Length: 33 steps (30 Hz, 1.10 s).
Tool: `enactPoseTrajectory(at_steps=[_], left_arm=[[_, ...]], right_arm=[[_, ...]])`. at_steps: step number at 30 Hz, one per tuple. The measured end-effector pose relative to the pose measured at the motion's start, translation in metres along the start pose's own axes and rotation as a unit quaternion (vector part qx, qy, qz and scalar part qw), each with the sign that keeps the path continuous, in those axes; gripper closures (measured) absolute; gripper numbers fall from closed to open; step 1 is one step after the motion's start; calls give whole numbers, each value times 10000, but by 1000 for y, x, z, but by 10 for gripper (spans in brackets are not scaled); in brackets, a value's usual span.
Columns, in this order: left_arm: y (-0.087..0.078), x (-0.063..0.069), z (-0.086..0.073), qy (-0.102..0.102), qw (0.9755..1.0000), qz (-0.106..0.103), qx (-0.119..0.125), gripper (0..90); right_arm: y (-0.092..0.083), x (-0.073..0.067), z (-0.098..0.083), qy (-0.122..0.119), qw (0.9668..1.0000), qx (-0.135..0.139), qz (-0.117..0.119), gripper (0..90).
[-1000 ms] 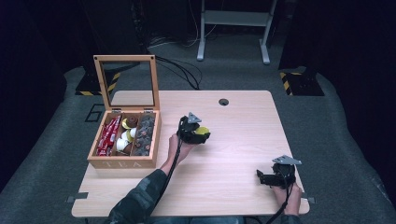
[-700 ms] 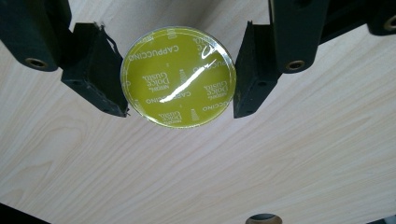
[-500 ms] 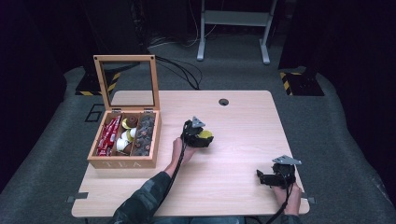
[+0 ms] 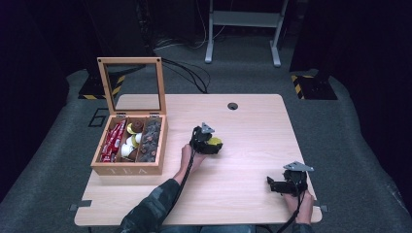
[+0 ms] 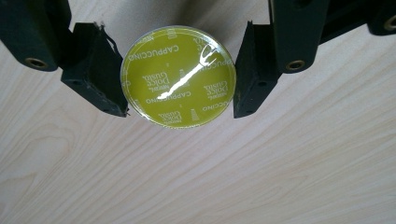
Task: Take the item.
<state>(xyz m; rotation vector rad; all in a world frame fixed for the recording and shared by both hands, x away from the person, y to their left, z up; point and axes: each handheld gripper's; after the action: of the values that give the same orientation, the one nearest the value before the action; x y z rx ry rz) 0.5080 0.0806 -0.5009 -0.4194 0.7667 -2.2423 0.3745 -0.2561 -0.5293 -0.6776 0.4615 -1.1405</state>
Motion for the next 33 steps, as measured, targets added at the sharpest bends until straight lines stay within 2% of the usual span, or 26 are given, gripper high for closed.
enactPoseTrajectory(at_steps=[5, 17, 20, 23, 24, 26, 29, 31, 33], left_arm=[[3, 2, -2, 48, 10000, -39, -38, 377], [2, 0, -6, -5, 9999, -100, -36, 371], [0, -1, -6, -27, 9998, -164, -109, 339], [-3, 1, -6, 9, 9997, -179, -152, 270], [-5, 1, -6, -35, 9997, -182, -147, 231], [-8, 1, -7, -56, 9997, -180, -168, 209], [-14, 2, -7, -145, 9996, -196, -134, 160], [-19, 3, -7, -107, 9997, -201, -131, 142], [-25, 4, -7, -162, 9995, -245, -107, 117]], right_arm=[[0, 0, 0, -13, 10000, 14, -2, 52], [0, 0, 0, -15, 10000, 15, -2, 53], [0, 0, 0, -16, 10000, 16, -10, 53], [0, -1, 0, 11, 10000, 25, -9, 53], [0, 0, 0, -29, 10000, 11, -13, 53], [0, -1, 0, 16, 10000, 26, -7, 53], [0, 0, 0, -35, 10000, 15, -17, 54], [0, -1, 0, -15, 10000, 19, -9, 54], [0, -1, 0, -7, 10000, 22, -14, 54]])
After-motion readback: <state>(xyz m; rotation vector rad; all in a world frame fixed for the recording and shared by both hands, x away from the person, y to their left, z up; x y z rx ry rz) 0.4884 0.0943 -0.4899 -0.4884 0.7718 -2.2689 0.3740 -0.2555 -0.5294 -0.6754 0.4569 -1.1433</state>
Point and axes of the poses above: each handheld gripper's, and its own axes: y roughly forward along the jaws, z roughly out of its top, x roughly to its right, and after that the axes turned 1 degree about -x, right-handed
